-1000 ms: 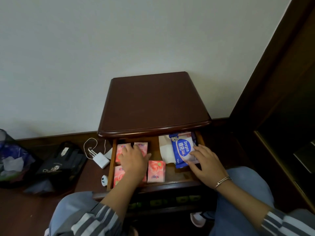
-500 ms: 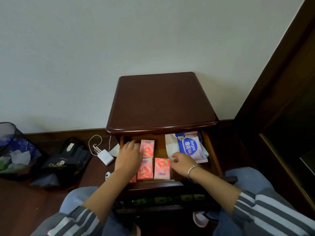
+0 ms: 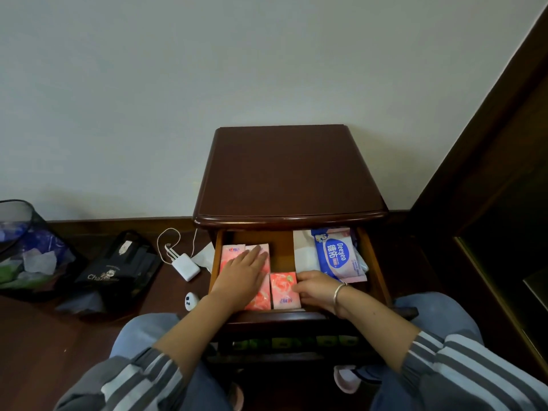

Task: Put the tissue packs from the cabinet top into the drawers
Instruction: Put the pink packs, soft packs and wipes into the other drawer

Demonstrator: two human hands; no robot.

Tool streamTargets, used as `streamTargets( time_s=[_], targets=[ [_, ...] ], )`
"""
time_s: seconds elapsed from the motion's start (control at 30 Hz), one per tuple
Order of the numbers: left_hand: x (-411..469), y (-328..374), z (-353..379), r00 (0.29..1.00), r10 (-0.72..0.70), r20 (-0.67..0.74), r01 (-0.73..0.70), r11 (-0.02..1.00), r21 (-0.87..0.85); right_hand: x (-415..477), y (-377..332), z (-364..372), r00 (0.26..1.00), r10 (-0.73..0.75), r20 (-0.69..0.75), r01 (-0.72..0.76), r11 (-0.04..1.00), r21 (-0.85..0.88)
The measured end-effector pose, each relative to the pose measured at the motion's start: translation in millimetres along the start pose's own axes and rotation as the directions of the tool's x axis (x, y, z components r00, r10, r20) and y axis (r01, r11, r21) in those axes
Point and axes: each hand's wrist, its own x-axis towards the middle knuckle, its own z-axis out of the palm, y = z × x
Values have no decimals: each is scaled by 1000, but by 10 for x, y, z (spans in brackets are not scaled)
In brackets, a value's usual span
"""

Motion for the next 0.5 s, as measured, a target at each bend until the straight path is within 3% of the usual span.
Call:
streamTargets(
  time_s=[0.07, 0.1, 0.17, 0.23, 0.3, 0.4, 0.43, 0.5],
  targets=[
    [-62, -14, -3, 1000, 17, -8, -18, 999, -48, -81, -26, 9, 999, -39, -7, 38, 997, -71],
    [-102, -23, -16, 999, 23, -23, -25, 996, -90, -134, -40, -15, 997, -76, -33, 68, 979, -194],
    [-209, -74, -49, 997, 52, -50, -60, 983, -172, -271, -26, -129, 980, -186, -71, 135, 883, -450],
    [-363, -172, -68, 992, 121, -46, -127, 976, -176, -425, 72, -318, 965, -264, 12, 222, 788, -574],
    [-537, -277, -71, 987, 162, -20, -164, 981, -104, -589, 237, -531, 951, -285, 119, 273, 600, -752],
    [-725, -420, -58, 988, 153, -31, -151, 987, 58, -713, 474, -747, 928, -366, 69, 147, 189, -971],
    [-751, -438, -66, 988, 148, -54, -142, 984, 105, -724, 515, -790, 910, -414, 28, 90, 130, -987],
    [-760, -431, -100, 981, 144, -130, -120, 977, 177, -715, 528, -845, 861, -506, -54, 4, 113, -994]
  ],
)
